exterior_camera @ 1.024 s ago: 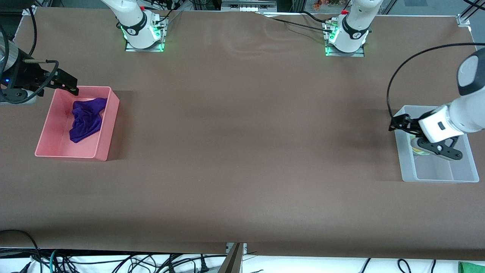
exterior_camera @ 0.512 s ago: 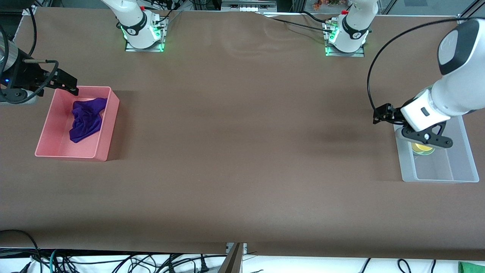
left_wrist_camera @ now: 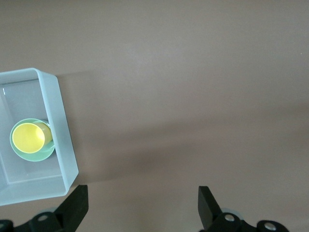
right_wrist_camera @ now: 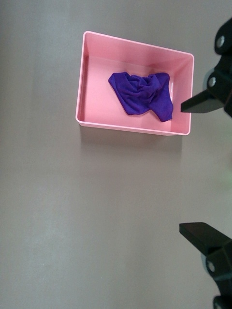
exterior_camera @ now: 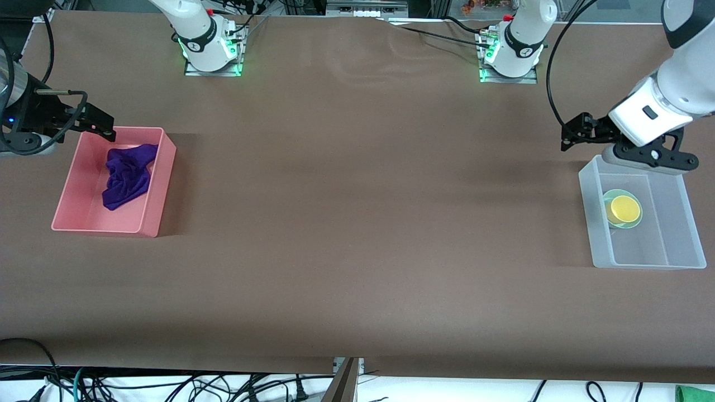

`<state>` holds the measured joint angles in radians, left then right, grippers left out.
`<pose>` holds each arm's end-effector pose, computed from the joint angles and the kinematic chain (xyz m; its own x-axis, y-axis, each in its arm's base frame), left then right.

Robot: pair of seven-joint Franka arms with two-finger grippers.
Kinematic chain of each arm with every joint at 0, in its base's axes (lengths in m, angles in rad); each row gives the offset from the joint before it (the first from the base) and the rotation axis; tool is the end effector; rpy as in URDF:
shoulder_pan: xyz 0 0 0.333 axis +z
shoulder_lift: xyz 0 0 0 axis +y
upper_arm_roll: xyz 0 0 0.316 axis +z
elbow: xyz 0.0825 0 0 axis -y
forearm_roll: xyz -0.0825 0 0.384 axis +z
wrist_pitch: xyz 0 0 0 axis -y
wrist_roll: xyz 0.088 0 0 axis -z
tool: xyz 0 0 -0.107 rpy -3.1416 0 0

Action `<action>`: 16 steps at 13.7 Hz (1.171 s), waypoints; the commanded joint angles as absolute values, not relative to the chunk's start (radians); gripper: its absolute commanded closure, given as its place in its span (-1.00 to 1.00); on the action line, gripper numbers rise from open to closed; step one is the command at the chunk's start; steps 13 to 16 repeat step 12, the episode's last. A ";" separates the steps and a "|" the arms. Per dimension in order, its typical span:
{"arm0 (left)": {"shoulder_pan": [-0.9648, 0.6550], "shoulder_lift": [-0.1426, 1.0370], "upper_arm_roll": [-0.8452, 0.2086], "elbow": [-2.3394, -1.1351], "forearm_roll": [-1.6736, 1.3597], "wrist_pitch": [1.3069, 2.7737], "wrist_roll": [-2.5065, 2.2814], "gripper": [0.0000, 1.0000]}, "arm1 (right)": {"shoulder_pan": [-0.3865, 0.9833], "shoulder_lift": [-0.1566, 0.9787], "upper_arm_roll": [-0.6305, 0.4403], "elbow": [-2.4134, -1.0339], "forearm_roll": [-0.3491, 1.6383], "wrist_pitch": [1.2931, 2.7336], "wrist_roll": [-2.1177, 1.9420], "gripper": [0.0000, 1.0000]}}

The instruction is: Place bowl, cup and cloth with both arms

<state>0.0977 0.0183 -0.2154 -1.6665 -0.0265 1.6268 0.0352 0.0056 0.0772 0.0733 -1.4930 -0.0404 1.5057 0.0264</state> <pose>0.5566 -0.0676 0.5741 0.9869 -0.1508 -0.0565 -0.1492 -0.9883 0.0323 0.5702 0.0388 0.6122 0.9968 0.0499 -0.0633 0.0522 -0.9980 0.0364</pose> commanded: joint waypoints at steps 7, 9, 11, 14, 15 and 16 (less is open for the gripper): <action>-0.083 -0.063 -0.025 -1.783 -0.075 1.718 -0.003 -1.00 | -0.002 0.080 0.081 -1.483 -0.051 1.502 0.037 -1.00; -0.081 -0.063 -0.026 -1.781 -0.074 1.713 -0.003 -1.00 | 0.002 0.080 0.081 -1.483 -0.051 1.502 0.038 -1.00; -0.075 -0.061 -0.026 -1.781 -0.074 1.712 -0.003 -1.00 | 0.002 0.080 0.081 -1.483 -0.049 1.502 0.040 -1.00; -0.075 -0.061 -0.026 -1.781 -0.074 1.712 -0.003 -1.00 | -0.002 0.080 0.081 -1.483 -0.049 1.500 0.040 -1.00; -0.075 -0.061 -0.026 -1.781 -0.074 1.712 -0.003 -1.00 | -0.002 0.080 0.081 -1.483 -0.049 1.500 0.040 -1.00; -0.075 -0.061 -0.026 -1.781 -0.074 1.712 -0.003 -1.00 | -0.002 0.080 0.081 -1.483 -0.049 1.500 0.040 -1.00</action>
